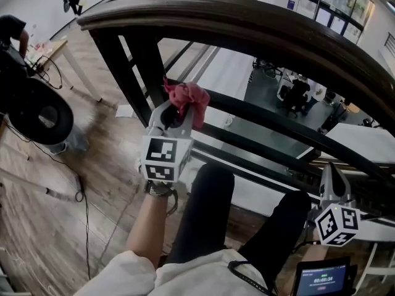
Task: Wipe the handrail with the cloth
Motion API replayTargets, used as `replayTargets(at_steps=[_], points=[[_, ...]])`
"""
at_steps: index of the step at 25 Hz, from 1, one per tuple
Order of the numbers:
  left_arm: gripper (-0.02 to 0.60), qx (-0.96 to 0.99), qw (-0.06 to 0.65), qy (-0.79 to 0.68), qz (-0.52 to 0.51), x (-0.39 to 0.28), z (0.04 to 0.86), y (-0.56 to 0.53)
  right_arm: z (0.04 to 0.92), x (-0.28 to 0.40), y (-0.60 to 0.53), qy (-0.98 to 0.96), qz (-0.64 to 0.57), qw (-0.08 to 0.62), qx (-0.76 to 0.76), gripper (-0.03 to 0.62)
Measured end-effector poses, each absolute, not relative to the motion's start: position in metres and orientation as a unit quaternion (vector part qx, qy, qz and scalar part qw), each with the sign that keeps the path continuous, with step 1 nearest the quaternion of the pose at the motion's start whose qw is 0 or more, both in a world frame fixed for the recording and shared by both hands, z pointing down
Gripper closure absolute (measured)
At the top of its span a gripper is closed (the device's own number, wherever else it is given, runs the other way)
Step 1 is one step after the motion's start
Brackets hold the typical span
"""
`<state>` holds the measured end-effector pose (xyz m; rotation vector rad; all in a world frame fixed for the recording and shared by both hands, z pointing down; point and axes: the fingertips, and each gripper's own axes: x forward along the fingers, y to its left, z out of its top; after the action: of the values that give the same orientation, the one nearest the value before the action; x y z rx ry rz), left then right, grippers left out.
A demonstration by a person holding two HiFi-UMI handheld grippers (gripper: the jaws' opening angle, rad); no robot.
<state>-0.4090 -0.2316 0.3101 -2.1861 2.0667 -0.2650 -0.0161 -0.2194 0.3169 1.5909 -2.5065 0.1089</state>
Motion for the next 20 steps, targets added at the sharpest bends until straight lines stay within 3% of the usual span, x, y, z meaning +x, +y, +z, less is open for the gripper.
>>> replayTargets(at_steps=[13,20], points=[[0.505,-0.692,0.061,0.712,-0.103,-0.471,0.309,-0.231,0.309,-0.041,-0.223,-0.847,0.028,0.094,0.522,0.591],[0.505,-0.674,0.133,0.717,-0.116,-0.473,0.289,-0.231,0.31,-0.047,-0.22,-0.851,0.026,0.091,0.517,0.591]])
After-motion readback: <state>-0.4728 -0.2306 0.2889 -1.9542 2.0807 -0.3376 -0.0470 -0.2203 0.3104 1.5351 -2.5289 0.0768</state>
